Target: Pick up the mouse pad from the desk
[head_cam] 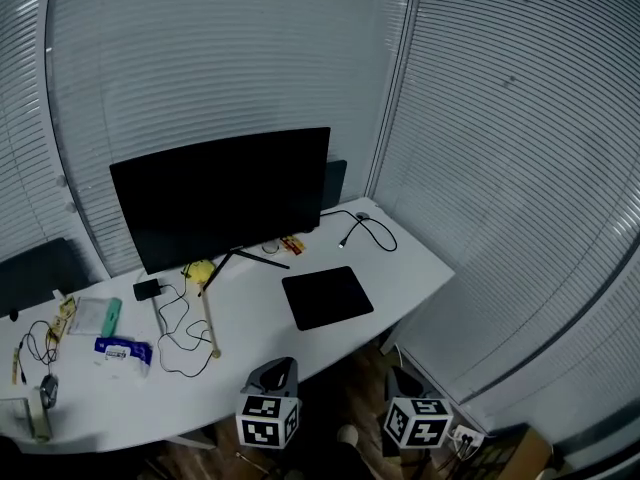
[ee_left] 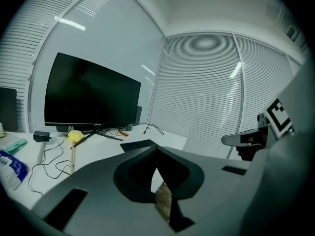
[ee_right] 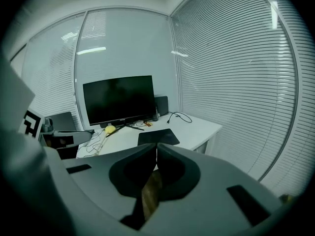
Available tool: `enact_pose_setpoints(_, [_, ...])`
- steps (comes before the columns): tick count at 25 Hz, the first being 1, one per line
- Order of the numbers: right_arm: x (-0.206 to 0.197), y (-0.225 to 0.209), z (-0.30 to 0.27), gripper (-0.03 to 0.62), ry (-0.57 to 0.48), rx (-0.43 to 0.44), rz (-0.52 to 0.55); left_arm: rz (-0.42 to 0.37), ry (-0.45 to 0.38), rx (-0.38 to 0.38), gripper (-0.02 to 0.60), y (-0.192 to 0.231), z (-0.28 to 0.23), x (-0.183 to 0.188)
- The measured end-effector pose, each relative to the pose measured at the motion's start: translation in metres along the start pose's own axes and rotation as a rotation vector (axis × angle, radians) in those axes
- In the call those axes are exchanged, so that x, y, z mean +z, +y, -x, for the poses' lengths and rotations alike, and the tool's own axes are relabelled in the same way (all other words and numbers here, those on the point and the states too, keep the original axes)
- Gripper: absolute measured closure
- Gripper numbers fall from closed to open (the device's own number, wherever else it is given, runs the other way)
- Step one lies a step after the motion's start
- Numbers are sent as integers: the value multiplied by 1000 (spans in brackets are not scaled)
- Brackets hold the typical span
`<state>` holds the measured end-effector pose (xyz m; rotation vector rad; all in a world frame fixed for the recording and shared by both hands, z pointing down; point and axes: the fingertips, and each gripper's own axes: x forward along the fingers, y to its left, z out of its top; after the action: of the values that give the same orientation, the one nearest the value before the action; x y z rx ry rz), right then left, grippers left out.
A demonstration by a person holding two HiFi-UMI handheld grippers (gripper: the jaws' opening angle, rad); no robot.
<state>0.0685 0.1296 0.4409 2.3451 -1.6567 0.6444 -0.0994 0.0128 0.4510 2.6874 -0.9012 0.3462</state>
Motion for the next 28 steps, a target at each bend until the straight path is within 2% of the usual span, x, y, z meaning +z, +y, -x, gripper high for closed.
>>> enact_pose_setpoints(16, [33,-38,-82,560,8,44,-10,-21,5,75,563,14,-68,24])
enact_pose_setpoints(28, [78,-60,-153,560,6,128,16,-26,-7,164,563,29,-126,58])
